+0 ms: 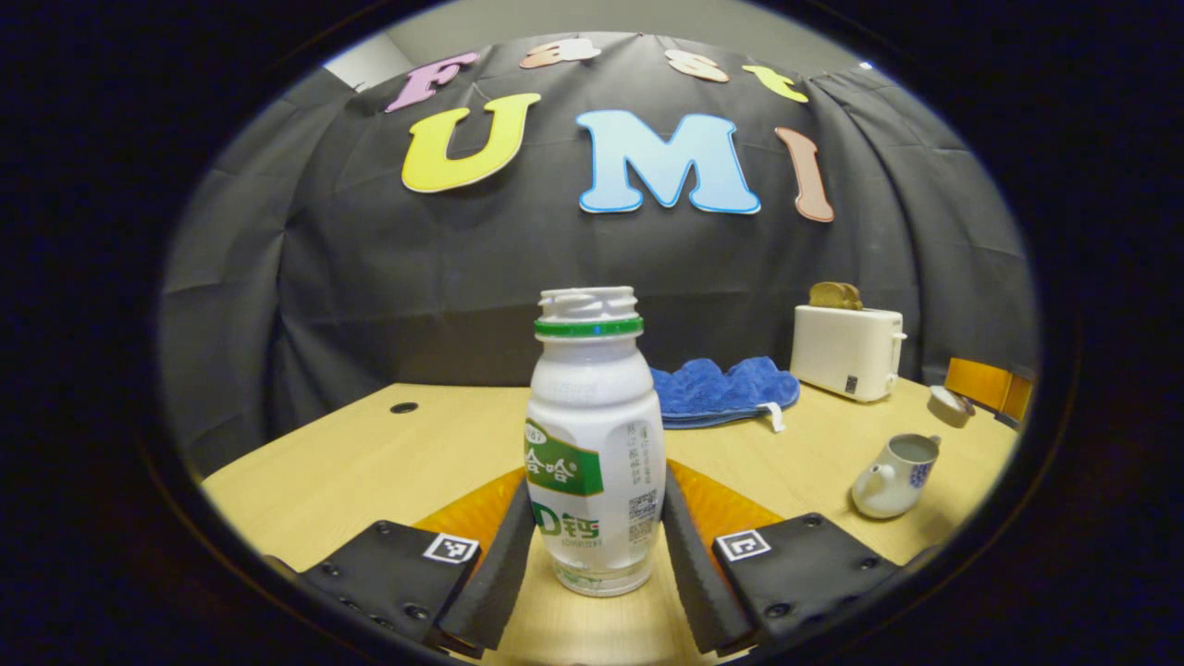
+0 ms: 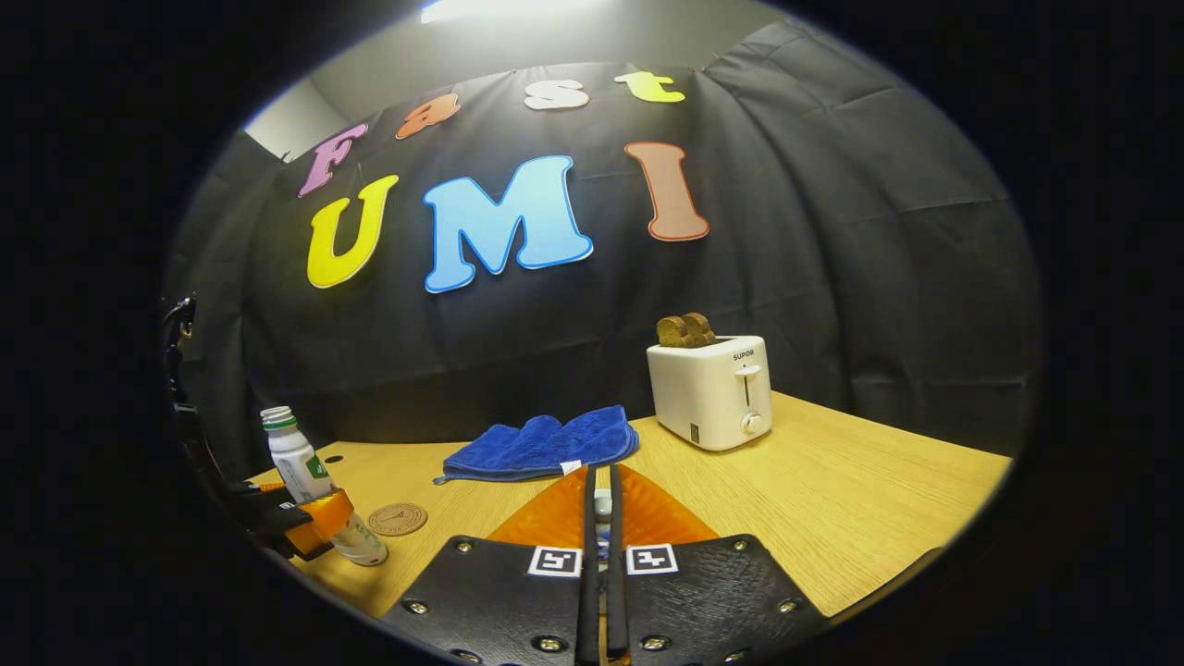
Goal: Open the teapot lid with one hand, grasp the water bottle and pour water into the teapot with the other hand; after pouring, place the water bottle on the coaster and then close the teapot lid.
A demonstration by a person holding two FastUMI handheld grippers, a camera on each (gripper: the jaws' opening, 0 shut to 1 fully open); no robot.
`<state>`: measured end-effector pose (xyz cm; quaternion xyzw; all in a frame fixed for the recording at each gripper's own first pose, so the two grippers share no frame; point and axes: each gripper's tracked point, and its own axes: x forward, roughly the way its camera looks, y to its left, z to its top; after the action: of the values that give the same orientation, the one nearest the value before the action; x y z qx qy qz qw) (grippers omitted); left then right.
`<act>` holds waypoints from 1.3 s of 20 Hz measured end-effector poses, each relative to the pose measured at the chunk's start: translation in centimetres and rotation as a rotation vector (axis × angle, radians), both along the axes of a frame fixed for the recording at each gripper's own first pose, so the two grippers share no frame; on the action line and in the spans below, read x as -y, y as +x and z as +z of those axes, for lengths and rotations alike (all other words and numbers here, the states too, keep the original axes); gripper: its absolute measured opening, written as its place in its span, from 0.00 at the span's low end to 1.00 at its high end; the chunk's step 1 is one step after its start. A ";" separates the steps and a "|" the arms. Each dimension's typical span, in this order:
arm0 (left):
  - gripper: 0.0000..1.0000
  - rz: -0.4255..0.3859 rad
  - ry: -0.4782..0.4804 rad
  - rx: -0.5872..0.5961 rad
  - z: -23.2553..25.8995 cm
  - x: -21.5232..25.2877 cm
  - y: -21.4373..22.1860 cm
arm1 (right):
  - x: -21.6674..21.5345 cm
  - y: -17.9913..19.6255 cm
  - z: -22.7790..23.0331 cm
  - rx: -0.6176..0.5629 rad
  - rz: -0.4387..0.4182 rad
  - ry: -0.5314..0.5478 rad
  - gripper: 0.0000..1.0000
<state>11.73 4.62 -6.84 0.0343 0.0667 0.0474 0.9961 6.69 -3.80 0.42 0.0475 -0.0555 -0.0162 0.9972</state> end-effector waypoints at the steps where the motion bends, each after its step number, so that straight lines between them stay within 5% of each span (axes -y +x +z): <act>1: 0.82 -0.003 0.007 0.000 0.0 0.1 0.0 | 0.1 0.0 -0.1 -0.001 -0.002 0.005 0.03; 5: 0.81 -0.015 0.072 -0.007 0.2 0.7 0.0 | 0.7 0.0 -0.1 0.000 -0.013 0.027 0.03; 11: 0.80 -0.043 0.340 -0.019 1.0 2.6 0.4 | 3.6 -0.5 0.7 0.029 -0.106 0.066 0.03; 12: 0.72 -0.055 0.375 -0.022 1.1 2.9 0.5 | 3.9 -0.5 0.8 0.030 -0.111 0.079 0.04; 26: 0.72 -0.113 0.913 0.039 5.0 7.0 1.7 | 7.1 -2.7 2.4 0.110 -0.174 0.096 0.03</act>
<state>13.40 -2.38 -1.81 0.4721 0.0182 0.0180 0.8812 3.97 -10.89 2.78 0.0913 -0.1132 -0.1025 0.9840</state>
